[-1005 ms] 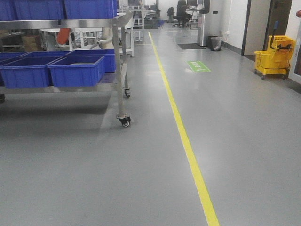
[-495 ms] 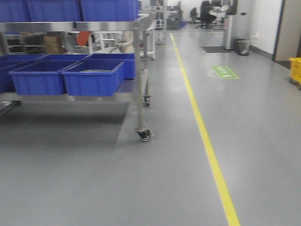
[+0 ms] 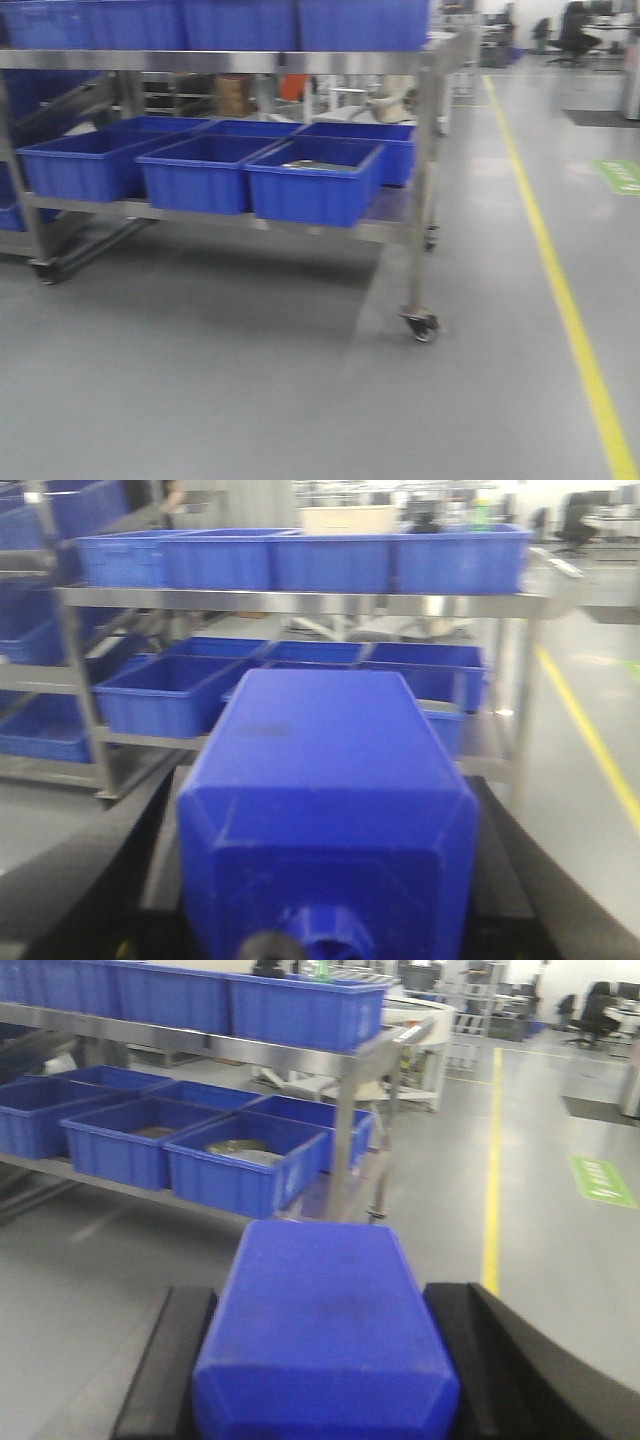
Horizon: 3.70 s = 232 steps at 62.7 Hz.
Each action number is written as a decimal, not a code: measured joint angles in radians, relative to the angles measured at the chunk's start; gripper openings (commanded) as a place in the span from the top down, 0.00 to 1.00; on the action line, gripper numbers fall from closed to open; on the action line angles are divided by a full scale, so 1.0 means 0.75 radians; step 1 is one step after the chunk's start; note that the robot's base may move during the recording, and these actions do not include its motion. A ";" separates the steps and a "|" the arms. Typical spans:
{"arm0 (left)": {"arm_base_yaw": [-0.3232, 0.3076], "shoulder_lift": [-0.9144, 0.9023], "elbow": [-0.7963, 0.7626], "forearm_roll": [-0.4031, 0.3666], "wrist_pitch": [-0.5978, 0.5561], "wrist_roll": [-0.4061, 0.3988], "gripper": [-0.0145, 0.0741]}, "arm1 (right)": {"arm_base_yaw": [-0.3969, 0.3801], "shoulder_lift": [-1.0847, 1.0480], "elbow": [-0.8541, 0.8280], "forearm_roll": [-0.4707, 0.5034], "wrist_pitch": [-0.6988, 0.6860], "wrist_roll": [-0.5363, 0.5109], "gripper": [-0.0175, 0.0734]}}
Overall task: Pick and sort blue part to right shelf
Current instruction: 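Drive the base along the aisle past the blue-bin shelving, then drive the base forward toward the end of the room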
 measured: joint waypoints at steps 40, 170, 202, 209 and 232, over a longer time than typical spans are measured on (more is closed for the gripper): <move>0.000 0.000 0.000 0.000 0.000 0.000 0.46 | 0.000 0.000 0.000 0.000 0.000 0.000 0.34; 0.000 0.000 0.000 0.000 0.000 0.000 0.46 | 0.000 0.000 0.000 0.000 0.000 0.000 0.34; 0.000 0.000 0.000 0.000 0.000 0.000 0.46 | 0.000 0.000 0.000 0.000 0.000 0.000 0.34; 0.000 0.000 0.000 0.000 0.000 0.000 0.46 | 0.000 0.000 0.000 0.000 0.000 0.000 0.34; 0.000 0.000 0.000 0.000 0.000 0.000 0.46 | 0.000 0.000 0.000 0.000 0.000 0.000 0.34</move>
